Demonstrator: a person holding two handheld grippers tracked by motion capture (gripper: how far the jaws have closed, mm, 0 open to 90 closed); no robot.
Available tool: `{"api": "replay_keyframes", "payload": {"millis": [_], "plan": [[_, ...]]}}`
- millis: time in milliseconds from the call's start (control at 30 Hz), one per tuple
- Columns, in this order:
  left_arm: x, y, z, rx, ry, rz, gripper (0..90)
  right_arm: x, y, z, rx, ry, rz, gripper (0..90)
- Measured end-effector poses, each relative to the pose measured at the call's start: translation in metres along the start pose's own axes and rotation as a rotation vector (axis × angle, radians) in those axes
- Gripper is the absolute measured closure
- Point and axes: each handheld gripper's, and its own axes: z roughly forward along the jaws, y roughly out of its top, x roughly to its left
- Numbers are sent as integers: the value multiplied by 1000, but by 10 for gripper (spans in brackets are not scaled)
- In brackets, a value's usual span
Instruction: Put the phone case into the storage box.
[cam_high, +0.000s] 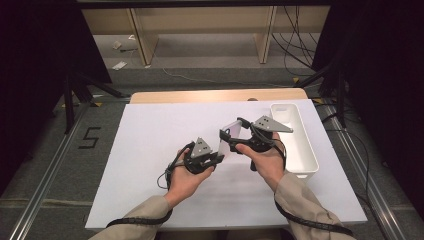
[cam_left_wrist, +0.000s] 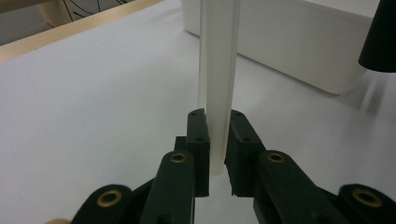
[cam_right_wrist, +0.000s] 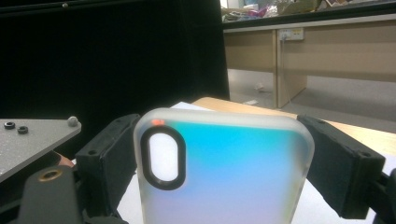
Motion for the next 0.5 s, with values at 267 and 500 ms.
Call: {"api": "replay_keyframes", "payload": {"millis": [267,500], "plan": [[0,0,0,-6,-2,8,804,1,0,-1,-1,-2,-6,179],[-3,1,-3,0,-24,67,715,2,2,-2,-1,2,-19,181]]}}
